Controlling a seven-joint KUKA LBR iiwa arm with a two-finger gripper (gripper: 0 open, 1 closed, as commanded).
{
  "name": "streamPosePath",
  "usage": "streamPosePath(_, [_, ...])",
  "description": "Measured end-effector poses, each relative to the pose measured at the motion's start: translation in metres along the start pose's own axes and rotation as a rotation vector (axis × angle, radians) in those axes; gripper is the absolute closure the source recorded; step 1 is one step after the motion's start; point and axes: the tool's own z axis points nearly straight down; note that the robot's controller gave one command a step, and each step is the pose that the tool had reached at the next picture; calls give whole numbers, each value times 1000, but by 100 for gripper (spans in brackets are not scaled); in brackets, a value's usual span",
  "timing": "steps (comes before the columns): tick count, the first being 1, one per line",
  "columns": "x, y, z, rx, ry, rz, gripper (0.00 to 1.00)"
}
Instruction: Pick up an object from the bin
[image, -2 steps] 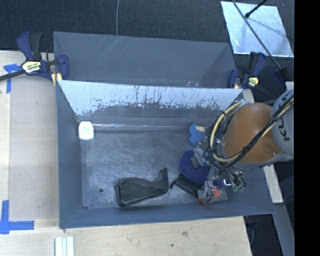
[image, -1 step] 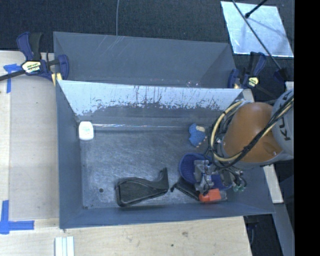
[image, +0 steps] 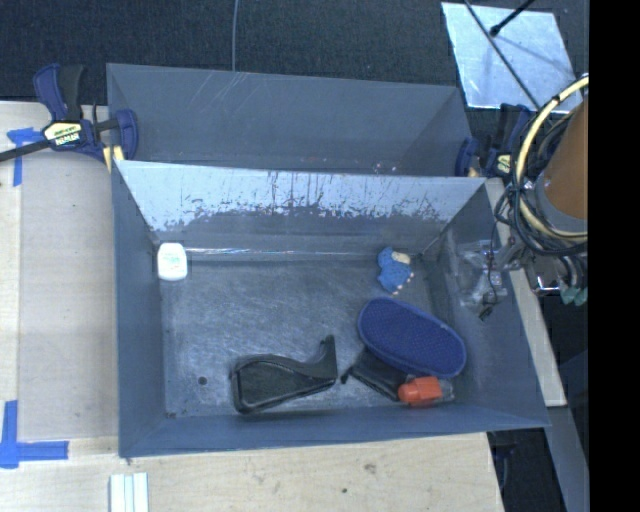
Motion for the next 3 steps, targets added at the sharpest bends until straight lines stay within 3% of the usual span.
streamPosePath(1, [1,0,5,-2,9,1,0])
streamPosePath(2, [18,45,120,-7,14,-400,0])
streamPosePath(3, [11,40,212,-6,4,-155,0])
